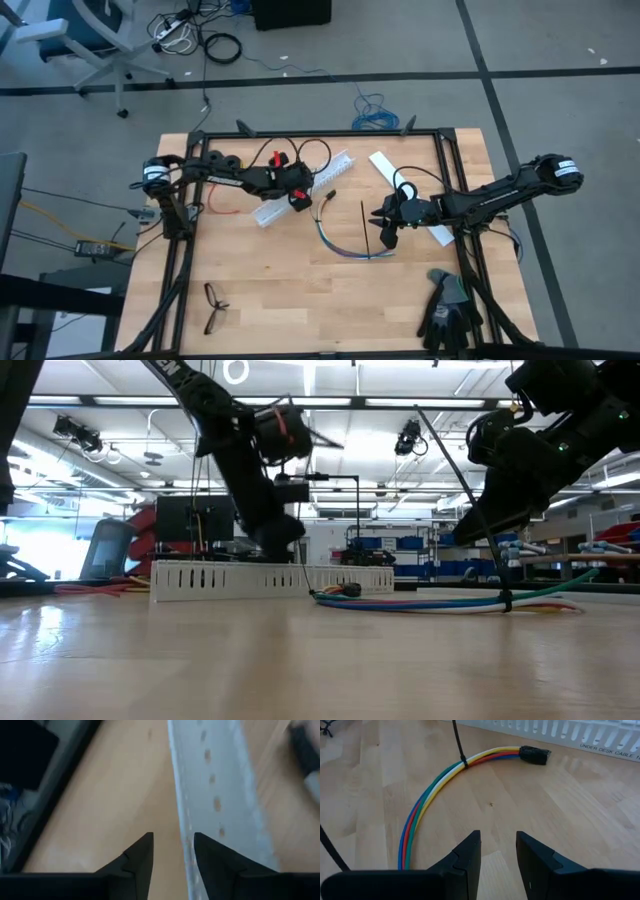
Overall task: Ziptie cables
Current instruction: Prepare the white cable duct, then put the zip tied cable wires into the white cable duct
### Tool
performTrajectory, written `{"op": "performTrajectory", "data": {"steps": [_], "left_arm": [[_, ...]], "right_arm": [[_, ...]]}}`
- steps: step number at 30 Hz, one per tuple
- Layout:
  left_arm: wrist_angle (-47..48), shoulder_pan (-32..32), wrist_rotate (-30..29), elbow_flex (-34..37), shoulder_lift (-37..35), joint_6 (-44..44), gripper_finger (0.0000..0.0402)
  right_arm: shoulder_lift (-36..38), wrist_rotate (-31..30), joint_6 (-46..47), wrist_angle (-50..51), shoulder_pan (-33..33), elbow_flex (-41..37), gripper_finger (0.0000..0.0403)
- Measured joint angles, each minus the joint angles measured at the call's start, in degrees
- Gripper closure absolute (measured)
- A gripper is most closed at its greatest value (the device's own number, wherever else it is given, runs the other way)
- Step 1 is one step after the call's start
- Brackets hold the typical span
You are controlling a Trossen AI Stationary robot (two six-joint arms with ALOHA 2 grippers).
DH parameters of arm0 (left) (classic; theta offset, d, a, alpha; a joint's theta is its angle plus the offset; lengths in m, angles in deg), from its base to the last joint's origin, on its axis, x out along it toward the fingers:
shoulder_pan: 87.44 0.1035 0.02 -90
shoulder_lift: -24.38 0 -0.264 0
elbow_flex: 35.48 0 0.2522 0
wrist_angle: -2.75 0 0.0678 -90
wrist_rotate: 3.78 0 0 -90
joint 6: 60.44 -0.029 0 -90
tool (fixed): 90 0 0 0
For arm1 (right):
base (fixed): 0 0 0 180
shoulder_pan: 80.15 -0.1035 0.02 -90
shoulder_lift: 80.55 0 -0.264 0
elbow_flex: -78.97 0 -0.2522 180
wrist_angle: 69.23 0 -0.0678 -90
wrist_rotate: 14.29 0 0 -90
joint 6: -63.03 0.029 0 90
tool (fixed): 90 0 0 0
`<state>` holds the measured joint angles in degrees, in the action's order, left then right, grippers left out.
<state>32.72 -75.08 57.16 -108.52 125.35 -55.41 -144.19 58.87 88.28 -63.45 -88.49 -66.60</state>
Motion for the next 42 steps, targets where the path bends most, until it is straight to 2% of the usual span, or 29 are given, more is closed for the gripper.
{"op": "performTrajectory", "data": {"steps": [5, 11, 13, 18, 21, 26, 31, 35, 39, 42], "left_arm": [[-0.29, 0.1, -0.9, -2.14, -4.69, -3.42, 0.0249], [-1.11, 0.42, -0.71, -2.34, -12.06, -6.19, 0.0249], [-1.28, 0.3, 2.3, -2.34, -13.86, -6.27, 0.0249], [-1.68, -0.7, 17.64, -2.34, -16.07, -5.71, 0.0249], [-1.84, -2.36, 21.47, -2.34, -16.02, -2.73, 0.0249], [-2.0, -8.72, 20.31, -2.34, -15.67, 0.05, 0.025], [-2.26, -17.17, 11.33, -2.34, -15.67, 2.55, 0.025], [-2.0, -22.77, 6.45, -2.36, -15.1, 4.74, 0.025], [-2.01, -26.09, 5.47, -2.34, -12.19, 5.56, 0.025], [-2.84, -26.45, 5.06, -2.34, -8.08, 2.38, 0.025]], "right_arm": [[0.0, -0.19, -1.41, 0.32, -0.02, 0.0, 0.0291], [2.72, -5.8, -1.41, 4.58, -0.02, 0.02, 0.0291], [4.98, -6.16, -0.15, 7.37, 0.0, 0.02, 0.0291], [12.89, -5.44, 4.23, 15.7, -0.02, 0.0, 0.0291], [18.25, -3.8, 7.3, 20.76, -0.31, 0.02, 0.0291], [24.61, -1.34, 10.62, 23.77, -3.78, 0.02, 0.0292], [25.48, -1.48, 15.54, 24.42, -10.29, 0.02, 0.0292], [23.13, -2.59, 20.65, 23.0, -16.21, 0.02, 0.0292], [17.76, -5.83, 21.66, 16.58, -21.39, 0.02, 0.0292], [12.05, -6.08, 19.64, 10.5, -22.72, 0.02, 0.0292]]}}
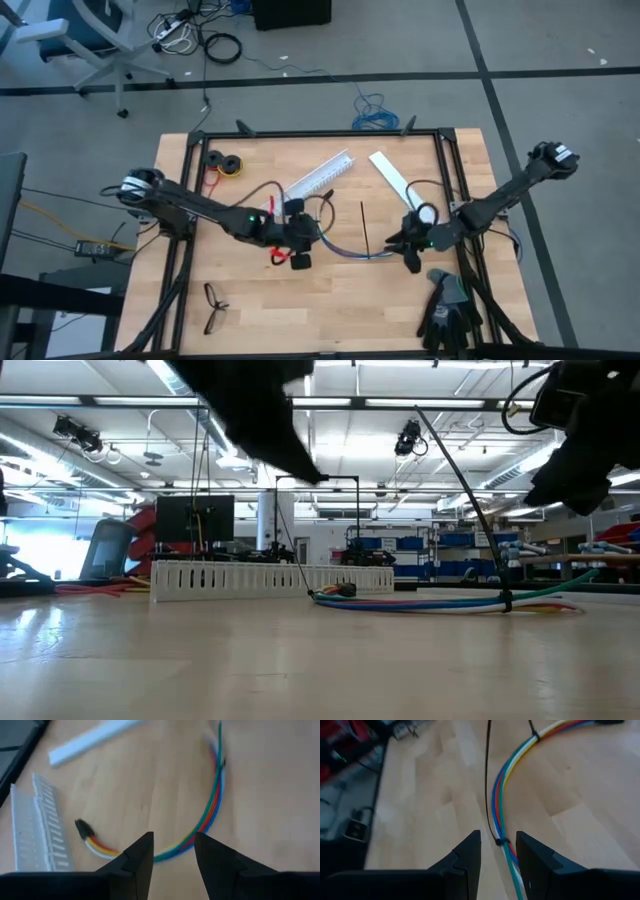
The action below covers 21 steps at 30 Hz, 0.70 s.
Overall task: Ziptie cables
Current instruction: Put the zip tied cable wires into the white cable duct
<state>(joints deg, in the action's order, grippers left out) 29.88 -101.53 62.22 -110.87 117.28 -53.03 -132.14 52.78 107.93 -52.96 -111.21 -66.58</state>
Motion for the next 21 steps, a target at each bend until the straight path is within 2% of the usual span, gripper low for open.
{"op": "performTrajectory", "data": {"steps": [4, 7, 12, 21], "left_arm": [[-0.48, 0.86, -1.1, 0.02, 5.25, -6.17, 0.025], [-1.19, 2.31, -1.64, 0.02, 7.84, -10.95, 0.025], [-2.15, 4.29, -1.63, 0.02, 8.95, -16.69, 0.025], [-3.34, 5.33, -1.19, 0.02, 8.67, -16.19, 0.025]], "right_arm": [[-8.59, 0.81, -1.46, -4.67, 1.05, 0.0, 0.0292], [-14.46, 4.06, -1.63, -8.04, 2.96, 0.05, 0.0292], [-22.68, 8.3, -7.38, -9.05, 5.31, 4.96, 0.0292], [-36.22, 16.45, -17.46, 4.89, 10.04, 17.5, 0.0292]]}}
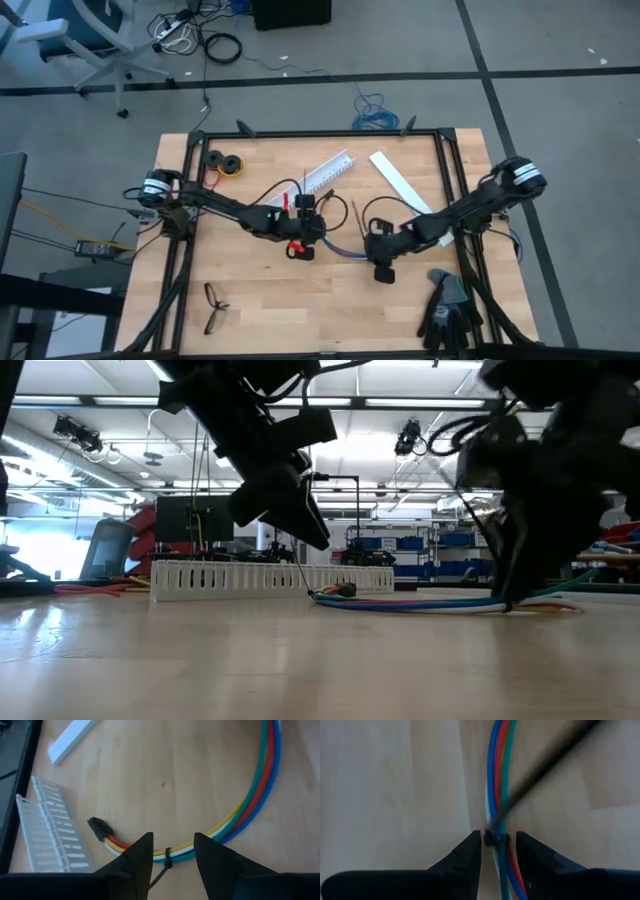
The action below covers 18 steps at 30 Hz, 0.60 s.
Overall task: Ziptie cables
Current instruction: Put the zip tied cable wires into the white cable duct
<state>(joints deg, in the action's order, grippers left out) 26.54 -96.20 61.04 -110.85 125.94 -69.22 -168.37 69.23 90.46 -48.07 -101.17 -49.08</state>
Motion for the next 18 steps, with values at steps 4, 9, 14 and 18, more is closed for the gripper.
{"op": "performTrajectory", "data": {"steps": [4, 9, 14, 18], "left_arm": [[0.09, 0.06, 0.05, 0.0, 0.0, 0.42, 0.025], [0.09, 0.02, -0.01, 0.0, 0.0, 0.45, 0.025], [0.44, 0.02, -0.41, -0.22, 0.0, -2.22, 0.025], [0.63, 0.05, -0.47, -1.74, 0.0, -9.29, 0.025]], "right_arm": [[-5.35, 1.37, -2.7, 0.11, 1.41, 2.97, 0.0292], [-8.26, 0.77, -5.02, 0.73, 2.01, 4.46, 0.0337], [-6.76, 1.11, -5.22, 2.42, 2.02, 4.44, 0.0388], [-4.76, 1.31, -7.56, 4.64, 1.67, 4.18, 0.0396]]}}
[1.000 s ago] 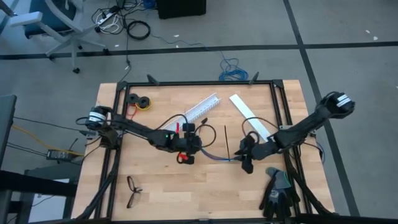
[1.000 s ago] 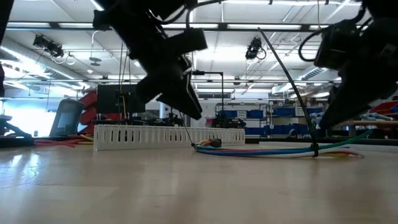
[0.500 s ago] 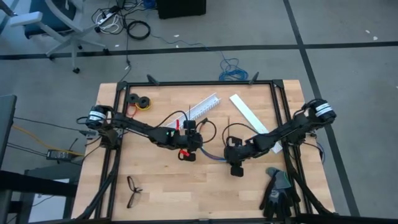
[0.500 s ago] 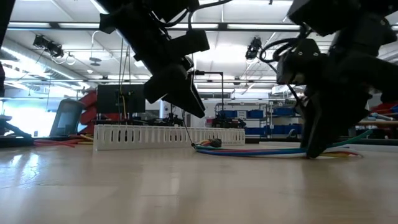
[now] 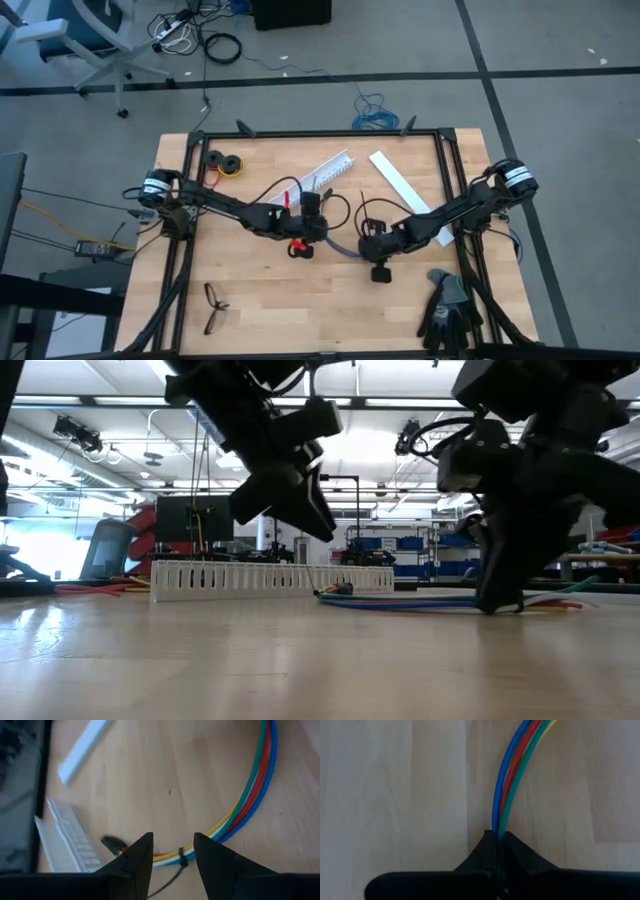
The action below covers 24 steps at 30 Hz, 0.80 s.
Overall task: Ziptie cables
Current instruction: Put the zip tied cable wires into the white cable duct
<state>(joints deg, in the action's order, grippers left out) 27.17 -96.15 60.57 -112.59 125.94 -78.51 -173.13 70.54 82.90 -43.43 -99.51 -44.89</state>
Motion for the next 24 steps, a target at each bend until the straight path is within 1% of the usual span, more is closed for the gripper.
{"op": "performTrajectory", "data": {"steps": [3, 6, 9, 11, 13, 19, 22, 24], "left_arm": [[-0.02, 0.06, -0.04, -1.38, 0.0, -7.32, 0.025], [0.83, 0.21, -0.15, -2.27, -0.02, -18.68, 0.025], [1.04, 1.05, -0.11, -2.35, -0.02, -31.36, 0.025], [0.58, 2.47, -0.06, -2.37, -0.02, -36.7, 0.025], [0.42, 4.69, 1.01, -2.41, -0.02, -38.93, 0.025], [1.73, 11.52, 12.72, -3.13, 0.5, -38.28, 0.025], [3.89, 13.29, 19.36, -6.41, 1.34, -36.94, 0.025], [7.45, 13.99, 21.17, -9.7, 3.68, -36.91, 0.025]], "right_arm": [[1.74, 1.36, -2.02, 3.54, -0.08, -0.11, 0.0398], [3.06, 3.6, -2.04, 7.09, -0.03, -0.11, 0.04], [3.61, 5.14, -2.05, 7.75, 0.05, -0.11, 0.0401], [3.63, 5.35, -2.05, 7.54, 0.07, -0.11, 0.0401], [3.63, 5.37, -2.07, 7.49, 0.07, -0.11, 0.0402], [3.67, 5.42, -2.11, 6.76, 0.07, -0.11, 0.0402], [3.67, 5.42, -2.34, 6.53, 0.07, -0.11, 0.0402], [3.67, 5.44, -3.3, 6.12, 0.12, -0.11, 0.0402]]}}
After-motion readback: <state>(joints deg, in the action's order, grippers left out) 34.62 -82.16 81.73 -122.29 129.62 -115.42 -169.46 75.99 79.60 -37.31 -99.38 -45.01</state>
